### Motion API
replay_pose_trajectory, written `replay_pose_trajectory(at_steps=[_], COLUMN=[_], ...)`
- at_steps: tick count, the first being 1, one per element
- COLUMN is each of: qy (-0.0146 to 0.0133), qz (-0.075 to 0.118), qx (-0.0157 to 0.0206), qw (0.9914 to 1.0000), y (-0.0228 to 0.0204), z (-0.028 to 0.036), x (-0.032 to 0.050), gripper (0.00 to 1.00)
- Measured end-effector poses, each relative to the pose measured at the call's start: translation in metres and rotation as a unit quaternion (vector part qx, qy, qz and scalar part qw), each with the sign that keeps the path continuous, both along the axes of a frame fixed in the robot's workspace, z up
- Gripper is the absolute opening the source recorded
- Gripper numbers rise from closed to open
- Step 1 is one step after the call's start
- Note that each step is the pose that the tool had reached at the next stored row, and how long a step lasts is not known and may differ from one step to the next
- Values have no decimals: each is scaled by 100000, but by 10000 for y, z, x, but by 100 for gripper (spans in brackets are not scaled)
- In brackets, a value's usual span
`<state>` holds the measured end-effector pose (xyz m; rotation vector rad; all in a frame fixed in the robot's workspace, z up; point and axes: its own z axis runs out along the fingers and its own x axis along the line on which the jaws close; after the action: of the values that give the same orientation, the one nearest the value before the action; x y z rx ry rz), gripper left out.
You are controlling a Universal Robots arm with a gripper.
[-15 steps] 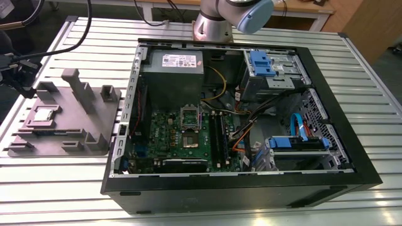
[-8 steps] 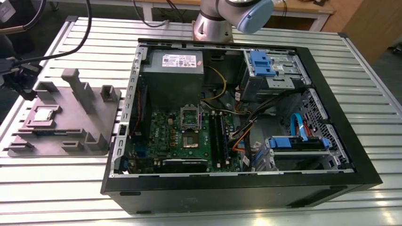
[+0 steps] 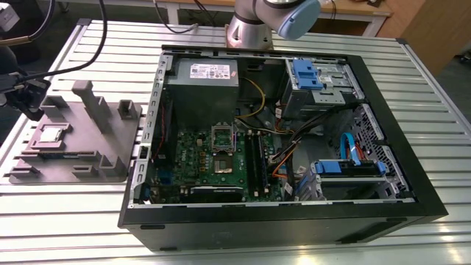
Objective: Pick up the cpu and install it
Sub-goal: 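Reach for the cpu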
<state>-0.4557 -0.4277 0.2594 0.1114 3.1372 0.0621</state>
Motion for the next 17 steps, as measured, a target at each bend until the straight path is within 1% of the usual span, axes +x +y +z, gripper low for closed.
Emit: replay_pose_trajectory(at_steps=[10, 17], qy=[-3, 7], qz=[2, 0], qx=[4, -5], qw=[100000, 100000], y=[-26, -28], z=[-69, -138], x=[-35, -51], gripper=[10, 10])
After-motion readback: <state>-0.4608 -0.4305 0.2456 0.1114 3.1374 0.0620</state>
